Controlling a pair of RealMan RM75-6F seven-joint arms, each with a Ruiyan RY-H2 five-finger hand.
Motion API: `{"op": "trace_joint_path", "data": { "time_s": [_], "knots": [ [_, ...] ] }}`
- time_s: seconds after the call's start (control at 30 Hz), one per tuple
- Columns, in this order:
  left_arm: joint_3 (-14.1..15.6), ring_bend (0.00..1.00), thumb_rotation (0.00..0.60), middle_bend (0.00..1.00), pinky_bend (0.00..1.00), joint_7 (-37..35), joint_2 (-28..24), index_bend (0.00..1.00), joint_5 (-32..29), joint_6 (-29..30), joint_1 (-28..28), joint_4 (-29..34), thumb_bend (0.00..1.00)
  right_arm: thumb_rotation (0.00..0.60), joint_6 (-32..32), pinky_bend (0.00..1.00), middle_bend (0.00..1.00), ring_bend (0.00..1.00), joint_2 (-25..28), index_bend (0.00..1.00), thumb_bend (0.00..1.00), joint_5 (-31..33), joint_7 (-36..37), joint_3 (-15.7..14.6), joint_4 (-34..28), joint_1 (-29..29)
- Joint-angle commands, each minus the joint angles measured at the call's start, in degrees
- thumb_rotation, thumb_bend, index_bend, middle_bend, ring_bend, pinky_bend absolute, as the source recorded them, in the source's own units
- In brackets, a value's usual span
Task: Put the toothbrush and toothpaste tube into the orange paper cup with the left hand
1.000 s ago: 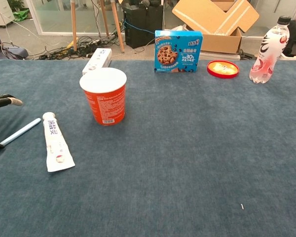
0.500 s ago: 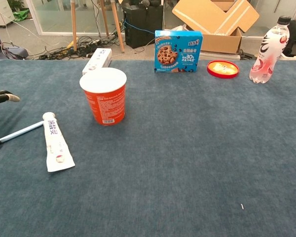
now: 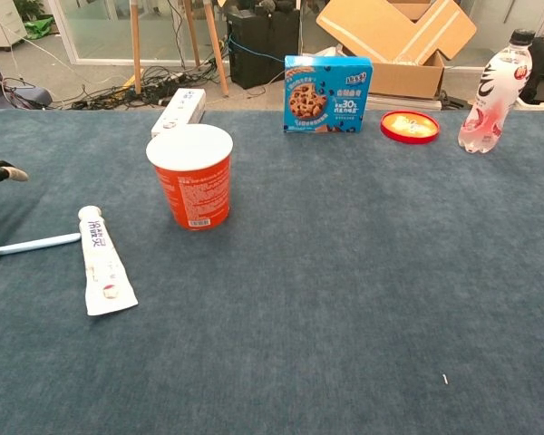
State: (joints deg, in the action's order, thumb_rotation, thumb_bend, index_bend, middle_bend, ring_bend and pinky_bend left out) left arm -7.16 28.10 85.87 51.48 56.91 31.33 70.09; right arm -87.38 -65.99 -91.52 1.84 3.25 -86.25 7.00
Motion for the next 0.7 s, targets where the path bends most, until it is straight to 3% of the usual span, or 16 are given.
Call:
{"op": "trace_joint_path", "data": {
  "time_s": [0.03,0.2,0.53,0.6,0.7],
  "knots": [
    [-0.3,0.0,0.6,0.0,0.0,0.08,0.3,0.0,-0.18,-0.15,0.19,-0.7,0.0,0.6,-0.06,0.52,0.26,0.22,0.01,0.22,0.17,-0.05,0.09,0.0,0.01,0.0],
    [-0.46,0.0,0.6,0.0,0.0,0.21,-0.22,0.0,0.53,0.83,0.06,0.71,0.0,0.6,-0.33,0.52,0.26,0.22,0.1,0.22,0.17,-0.13,0.53,0.03,0.02,-0.09],
    [-1.23,0.0,0.6,0.0,0.01,5.96,-5.59,0.0,-0.54,2.91,1.29,12.46,0.0,0.6,-1.02,0.52,0.26,0.22,0.27,0.22,0.17,-0.58,1.29,-0.02,-0.1,-0.3],
    [-1.36,0.02,0.6,0.01,0.1,9.08,-6.56,0.0,-2.35,3.25,2.09,14.3,0.0,0.6,-1.15,0.52,0.26,0.22,0.32,0.22,0.17,-0.63,1.51,-0.02,-0.11,-0.35],
    [-1.53,0.23,0.6,0.18,0.38,12.87,-7.5,0.02,-5.27,3.29,3.37,16.32,0.0,0.6,-1.24,0.52,0.26,0.22,0.38,0.22,0.17,-0.72,1.69,-0.05,-0.1,-0.39]
  ]
}}
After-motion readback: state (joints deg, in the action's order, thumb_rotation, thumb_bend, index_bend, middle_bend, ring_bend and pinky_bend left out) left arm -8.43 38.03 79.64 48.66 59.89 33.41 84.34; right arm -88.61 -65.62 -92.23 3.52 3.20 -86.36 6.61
